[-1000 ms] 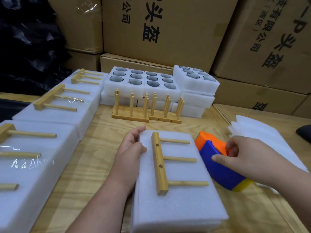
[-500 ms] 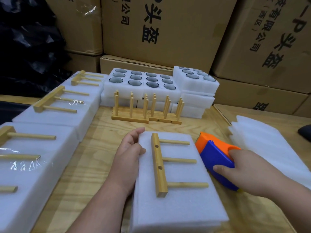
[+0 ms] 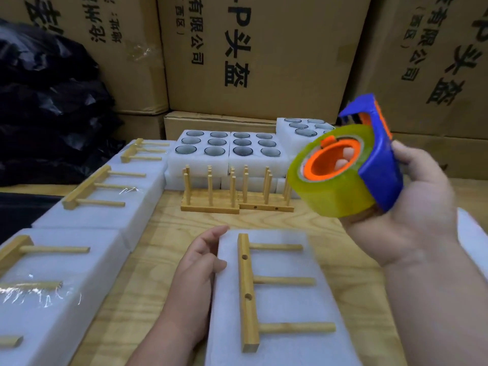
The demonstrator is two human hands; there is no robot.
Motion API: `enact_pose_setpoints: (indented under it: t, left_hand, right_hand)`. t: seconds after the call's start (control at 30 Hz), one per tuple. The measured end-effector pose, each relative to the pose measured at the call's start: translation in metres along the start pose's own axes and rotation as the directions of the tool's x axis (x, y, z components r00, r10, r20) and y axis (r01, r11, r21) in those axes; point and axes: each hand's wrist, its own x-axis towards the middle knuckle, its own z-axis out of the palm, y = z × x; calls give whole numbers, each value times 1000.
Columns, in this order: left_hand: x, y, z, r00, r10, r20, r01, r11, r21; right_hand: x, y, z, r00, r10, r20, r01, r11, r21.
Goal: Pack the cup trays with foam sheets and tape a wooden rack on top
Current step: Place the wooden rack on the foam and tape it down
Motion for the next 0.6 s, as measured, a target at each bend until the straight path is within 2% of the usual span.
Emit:
enact_pose_setpoints:
  t: [0.1, 0.23, 0.3, 0.37, 0.43, 0.5, 0.6]
  left_hand:
    - [3, -1, -3, 1000, -1, -4, 1, 1000, -8]
    - [3, 7, 0, 996, -87, 0, 87, 996, -9]
    - [9, 21, 3, 995, -92, -33, 95, 991, 93]
    - [11, 42, 9, 998, 35, -49, -18, 952, 306]
    - [13, 62, 26, 984, 180, -4, -159, 879, 450]
    - [10, 76, 42, 960, 235, 153, -280, 821, 497]
    - [1, 82, 59, 895, 255, 366, -437, 664, 607]
  right_hand:
    - [5, 12, -3, 992, 124, -15, -122, 988, 91]
    - [8, 20, -7, 978, 203, -45, -196, 971, 136]
    - [8, 23, -8, 969, 239, -61, -227, 961, 157]
    - [7, 26, -7, 962, 265, -64, -252, 954, 159]
    - [6, 28, -5, 959, 281, -42, -272, 950, 151]
    - [4, 28, -3, 957, 289, 2, -287, 949, 132]
    - [-1, 29, 2, 948, 305, 89, -312, 947, 78]
